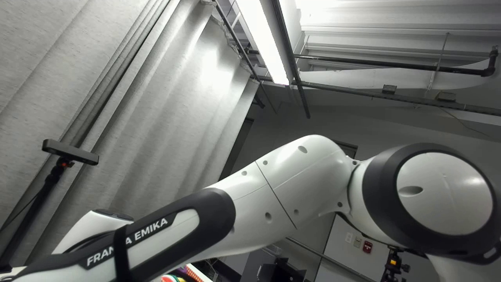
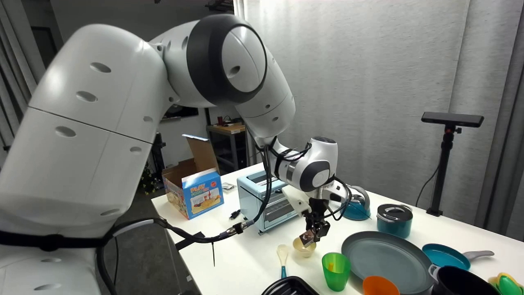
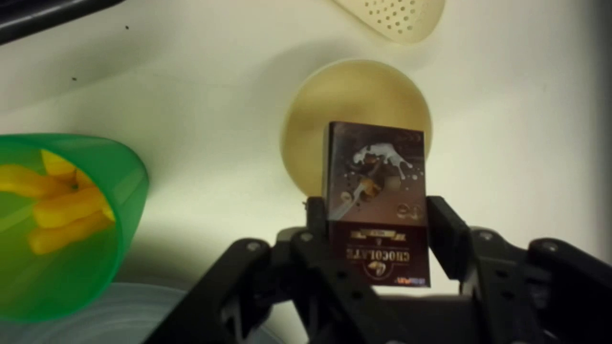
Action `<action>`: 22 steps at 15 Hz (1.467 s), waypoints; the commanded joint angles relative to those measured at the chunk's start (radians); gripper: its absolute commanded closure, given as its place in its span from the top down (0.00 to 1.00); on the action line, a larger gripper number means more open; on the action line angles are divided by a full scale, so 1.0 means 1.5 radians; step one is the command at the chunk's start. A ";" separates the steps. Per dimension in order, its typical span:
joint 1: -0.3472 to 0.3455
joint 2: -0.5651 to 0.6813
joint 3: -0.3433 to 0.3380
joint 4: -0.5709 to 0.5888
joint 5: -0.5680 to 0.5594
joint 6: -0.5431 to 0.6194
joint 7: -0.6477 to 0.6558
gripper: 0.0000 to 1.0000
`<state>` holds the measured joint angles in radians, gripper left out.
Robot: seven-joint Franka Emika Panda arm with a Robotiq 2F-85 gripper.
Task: Put the box in the pot
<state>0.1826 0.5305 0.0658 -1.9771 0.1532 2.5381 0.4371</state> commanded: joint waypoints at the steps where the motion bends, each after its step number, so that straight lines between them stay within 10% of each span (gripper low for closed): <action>1: 0.011 -0.057 -0.016 -0.031 0.001 0.016 0.018 0.30; 22: -0.127 -0.293 -0.050 -0.055 0.081 -0.023 -0.081 0.30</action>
<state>0.0256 0.1492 0.0007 -2.0437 0.2162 2.5345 0.3763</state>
